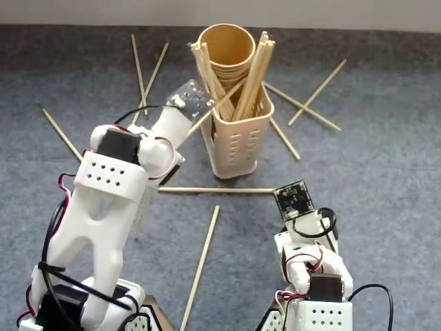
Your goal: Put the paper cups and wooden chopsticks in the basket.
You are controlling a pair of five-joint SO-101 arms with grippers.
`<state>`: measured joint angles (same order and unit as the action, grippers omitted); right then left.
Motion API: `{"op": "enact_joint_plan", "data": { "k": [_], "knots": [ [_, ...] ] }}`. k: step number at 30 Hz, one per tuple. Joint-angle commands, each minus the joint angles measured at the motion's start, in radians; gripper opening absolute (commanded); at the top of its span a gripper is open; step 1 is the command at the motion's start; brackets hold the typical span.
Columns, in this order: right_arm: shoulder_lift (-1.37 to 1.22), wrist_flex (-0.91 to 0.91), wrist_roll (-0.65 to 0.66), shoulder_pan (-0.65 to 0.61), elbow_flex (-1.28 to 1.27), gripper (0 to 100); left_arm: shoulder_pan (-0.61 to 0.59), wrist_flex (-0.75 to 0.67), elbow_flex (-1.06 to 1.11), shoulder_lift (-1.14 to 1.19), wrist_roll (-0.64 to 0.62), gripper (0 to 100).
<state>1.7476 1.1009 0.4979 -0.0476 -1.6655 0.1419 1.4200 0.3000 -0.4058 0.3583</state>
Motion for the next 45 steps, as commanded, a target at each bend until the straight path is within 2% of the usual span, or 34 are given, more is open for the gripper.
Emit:
{"op": "enact_joint_plan", "data": {
  "k": [1,8,15,19,26,29,33,37,45],
  "knots": [
    [0.001,-0.024,-0.005,0.012,-0.154,27.5,-0.018,0.026,-0.104,-0.031,0.003,1],
    [0.001,-0.024,-0.005,0.010,-0.154,27.5,-0.051,0.112,-0.275,-0.030,0.003,1],
    [-0.001,-0.021,-0.005,-0.025,-0.154,27.5,-0.088,0.112,-0.363,-0.030,0.003,1],
    [-0.001,-0.021,-0.005,-0.025,-0.154,27.5,-0.058,0.106,-0.294,-0.028,0.008,1],
    [-0.001,-0.021,-0.005,-0.025,-0.154,27.5,0.073,0.112,-0.107,-0.028,0.146,1],
    [-0.001,-0.021,-0.005,-0.025,-0.154,27.5,0.091,0.115,-0.038,-0.028,0.212,1],
    [-0.001,-0.021,-0.005,-0.025,-0.154,27.5,0.090,0.157,0.027,-0.028,0.288,1],
    [-0.001,-0.021,-0.005,-0.025,-0.154,27.5,0.081,0.163,0.096,-0.028,0.301,1],
    [-0.001,-0.021,-0.005,-0.025,-0.154,27.5,-0.053,0.170,0.113,-0.028,0.301,1]
  ]
}}
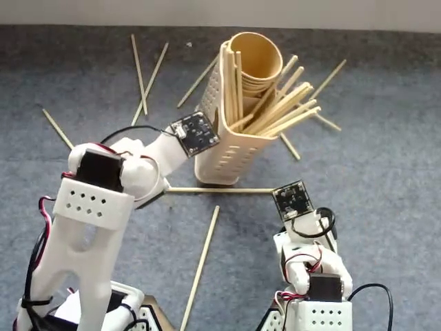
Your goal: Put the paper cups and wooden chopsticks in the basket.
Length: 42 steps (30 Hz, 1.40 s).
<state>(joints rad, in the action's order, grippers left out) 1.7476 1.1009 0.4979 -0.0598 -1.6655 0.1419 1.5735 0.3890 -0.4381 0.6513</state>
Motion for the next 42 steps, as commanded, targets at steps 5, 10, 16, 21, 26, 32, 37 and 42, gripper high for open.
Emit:
{"op": "enact_joint_plan", "data": {
  "k": [5,10,16,21,26,32,37,42],
  "knots": [
    [-0.001,-0.021,-0.005,-0.013,-0.154,27.5,-0.127,0.012,0.022,0.002,0.008,1],
    [-0.001,-0.021,-0.005,-0.013,-0.154,27.5,-0.188,0.015,0.022,0.002,0.008,1],
    [-0.001,-0.021,-0.005,-0.013,-0.154,27.5,-0.252,0.018,0.024,0.002,0.037,1],
    [-0.001,-0.021,-0.005,-0.013,-0.154,27.5,-0.332,0.071,0.022,-0.007,0.058,1],
    [-0.001,-0.022,-0.005,-0.013,-0.154,27.5,-0.415,0.068,-0.044,-0.007,0.057,1],
    [-0.001,-0.022,-0.005,-0.013,-0.154,27.5,-0.455,0.072,-0.125,-0.007,0.057,1],
    [-0.001,-0.022,-0.005,-0.013,-0.154,27.5,-0.452,0.064,-0.174,0.002,0.058,1],
    [-0.001,-0.022,-0.005,-0.013,-0.154,27.5,-0.430,0.066,-0.156,0.002,0.058,1]
  ]
}}
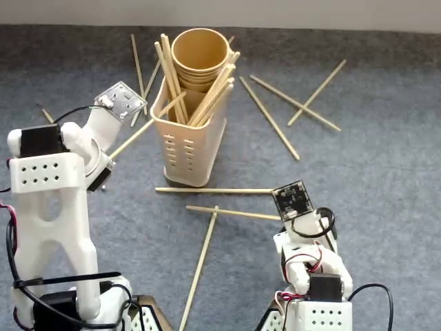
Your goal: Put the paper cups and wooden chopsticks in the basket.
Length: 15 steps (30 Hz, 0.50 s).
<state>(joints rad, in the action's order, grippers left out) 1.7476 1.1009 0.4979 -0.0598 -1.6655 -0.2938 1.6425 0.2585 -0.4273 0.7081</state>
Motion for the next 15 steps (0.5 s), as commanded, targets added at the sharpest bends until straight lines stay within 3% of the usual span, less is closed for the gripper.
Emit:
{"op": "enact_joint_plan", "data": {
  "k": [1,6,15],
  "knots": [
    [-0.001,-0.022,-0.005,-0.013,-0.154,27.5,0.007,-0.003,-0.010,-0.007,0.002,1],
    [-0.001,-0.022,-0.005,-0.013,-0.154,27.5,0.001,-0.005,0.160,-0.007,0.104,1],
    [-0.001,-0.022,-0.005,-0.013,-0.154,27.5,-0.001,-0.143,0.432,-0.008,0.110,1]
  ]
}}
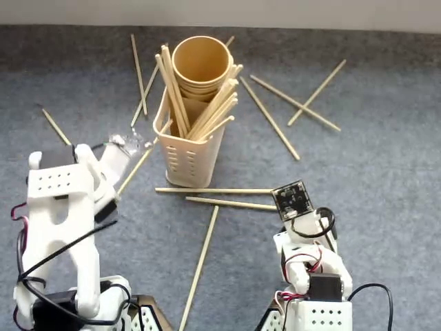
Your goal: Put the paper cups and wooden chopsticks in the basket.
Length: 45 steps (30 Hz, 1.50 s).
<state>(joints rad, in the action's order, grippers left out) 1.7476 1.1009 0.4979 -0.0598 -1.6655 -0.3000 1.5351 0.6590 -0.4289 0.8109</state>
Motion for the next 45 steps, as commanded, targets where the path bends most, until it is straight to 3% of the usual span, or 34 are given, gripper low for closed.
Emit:
{"op": "enact_joint_plan", "data": {
  "k": [1,7,11,14,16,19,23,26,31,39,45],
  "knots": [
    [-0.001,-0.022,-0.005,-0.013,-0.154,27.5,0.004,-0.038,0.039,-0.007,0.008,1],
    [-0.001,-0.022,-0.005,-0.013,-0.154,27.5,-0.084,-0.098,0.077,-0.008,0.008,1],
    [-0.001,-0.022,-0.005,-0.013,-0.154,27.5,-0.211,-0.322,0.076,-0.016,-0.025,1],
    [-0.001,-0.022,-0.005,-0.013,-0.154,27.5,-0.236,-0.462,0.061,-0.016,-0.072,12],
    [-0.001,-0.022,-0.005,-0.013,-0.154,27.5,-0.231,-0.474,0.042,-0.016,-0.069,22],
    [-0.001,-0.022,-0.005,-0.013,-0.154,27.5,-0.188,-0.474,0.016,-0.016,-0.069,25],
    [-0.001,-0.022,-0.005,-0.013,-0.154,27.5,-0.101,-0.466,-0.004,-0.007,-0.097,16],
    [-0.001,-0.022,-0.005,-0.013,-0.154,27.5,-0.044,-0.463,-0.024,-0.007,-0.230,12],
    [-0.001,-0.021,-0.005,-0.013,-0.154,27.5,0.022,-0.632,-0.064,-0.007,-0.485,19],
    [-0.001,-0.019,0.002,-0.005,-0.154,27.5,0.321,-0.671,-0.005,-0.007,-0.864,19],
    [0.007,-0.084,0.011,0.070,-0.153,27.5,0.321,-0.848,0.173,-0.007,-0.882,19]
  ]
}}
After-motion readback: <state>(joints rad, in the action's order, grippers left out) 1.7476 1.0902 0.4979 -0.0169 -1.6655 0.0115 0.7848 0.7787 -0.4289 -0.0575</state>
